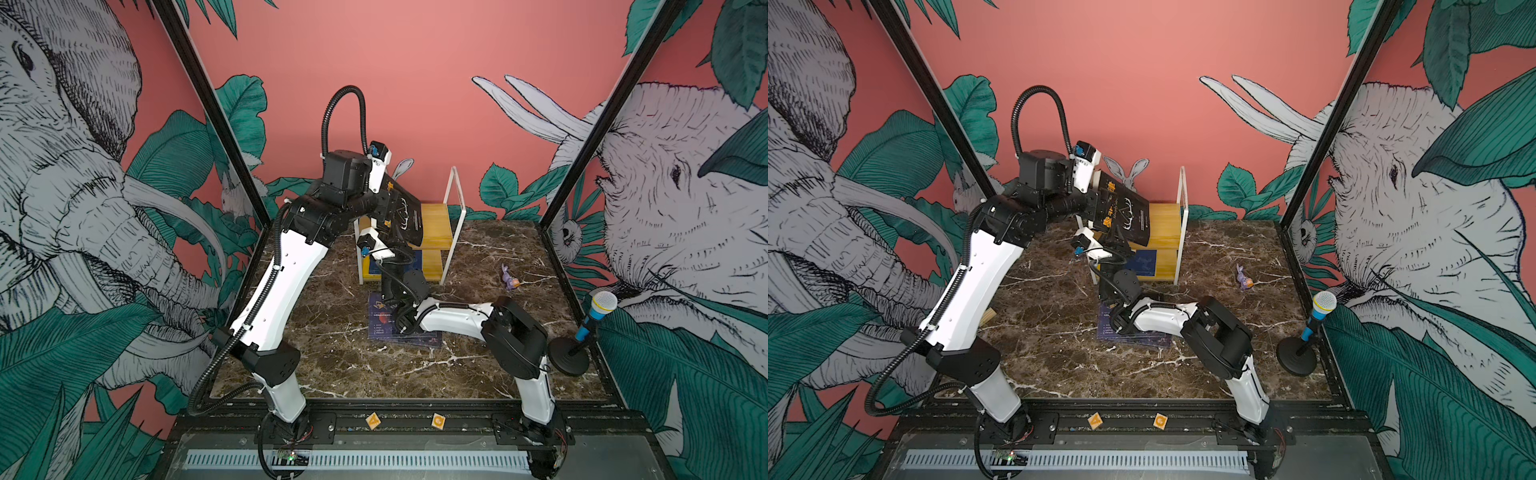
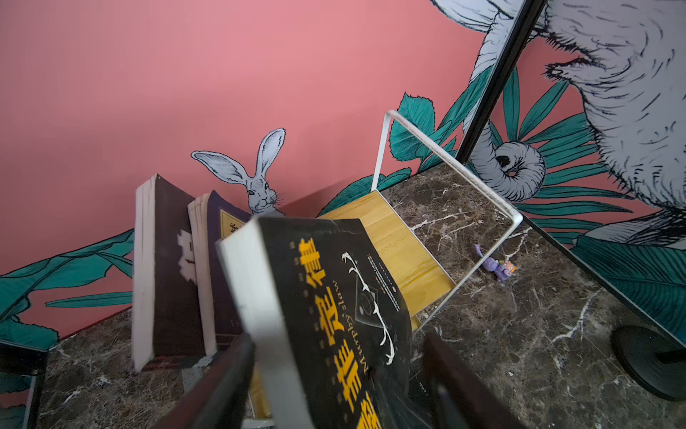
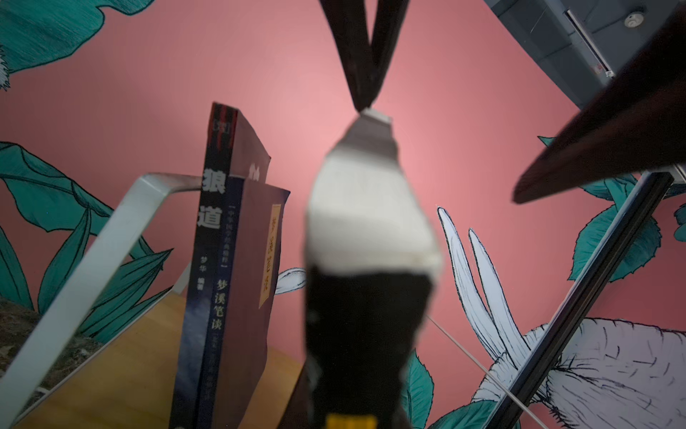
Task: Stacking books/files
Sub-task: Pick up the book from the books, then place the book on the bookshelf.
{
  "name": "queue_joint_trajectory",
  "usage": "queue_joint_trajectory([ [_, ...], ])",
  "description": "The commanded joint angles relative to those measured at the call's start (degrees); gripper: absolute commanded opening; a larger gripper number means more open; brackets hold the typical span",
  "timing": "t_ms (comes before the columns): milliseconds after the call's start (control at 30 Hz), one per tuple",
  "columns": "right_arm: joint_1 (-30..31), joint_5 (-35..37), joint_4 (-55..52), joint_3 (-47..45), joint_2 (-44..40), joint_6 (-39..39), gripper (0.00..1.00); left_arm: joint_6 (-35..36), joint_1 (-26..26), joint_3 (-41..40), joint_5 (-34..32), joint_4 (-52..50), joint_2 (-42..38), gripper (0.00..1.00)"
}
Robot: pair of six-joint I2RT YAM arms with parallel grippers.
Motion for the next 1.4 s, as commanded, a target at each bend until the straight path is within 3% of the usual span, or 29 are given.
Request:
queue_joint_trajectory([
  [0,-0.26,0.64,3.49,-0.37,-3.81,1.57,0.0,1.68,-0.4,4.14,-0.8,2.3,-4.41,0.91],
  [100,-0.22,0.98,3.52,-0.49,-4.95,2.88,0.0,4.66,-0.41,6.83,-1.4,2.05,-5.93,0.99],
  [233,-0.23,1.91,3.43,0.55,-7.01,6.97,0.0,9.92,-0.16,7.04,-5.14,0.97,-9.18,1.0],
  [367,-0.3,2.81,1.55,2.86,-8.3,11.68,0.0,8.22,6.8,3.11,-2.27,0.2,-12.71,0.99],
  [433,-0.3,2.84,-1.85,4.55,-9.03,15.51,0.0,6.61,11.23,-0.37,-0.67,0.15,-14.77,0.99],
  [667,-1.11,4.22,-15.86,11.76,-9.7,29.7,0.0,15.47,13.35,-17.21,-10.22,3.48,-22.23,1.0],
  [833,-4.78,4.14,-28.14,13.55,-11.27,47.86,0.0,14.63,18.47,-28.86,-7.15,5.29,-27.25,1.0],
  [933,-6.35,3.1,-33.02,14.61,-11.39,54.26,0.0,12.9,21.19,-35.99,-5.71,7.27,-29.93,1.0],
  [1167,-8.56,-0.28,-42.24,18.68,-9.2,62.37,0.0,6.05,28.58,-51.97,5.48,12.01,-34.93,0.99],
  [1367,-9.02,-2.25,-47.02,23.58,-5.38,65.42,0.0,7.23,30.96,-58.96,5.62,13.24,-37.91,1.0],
])
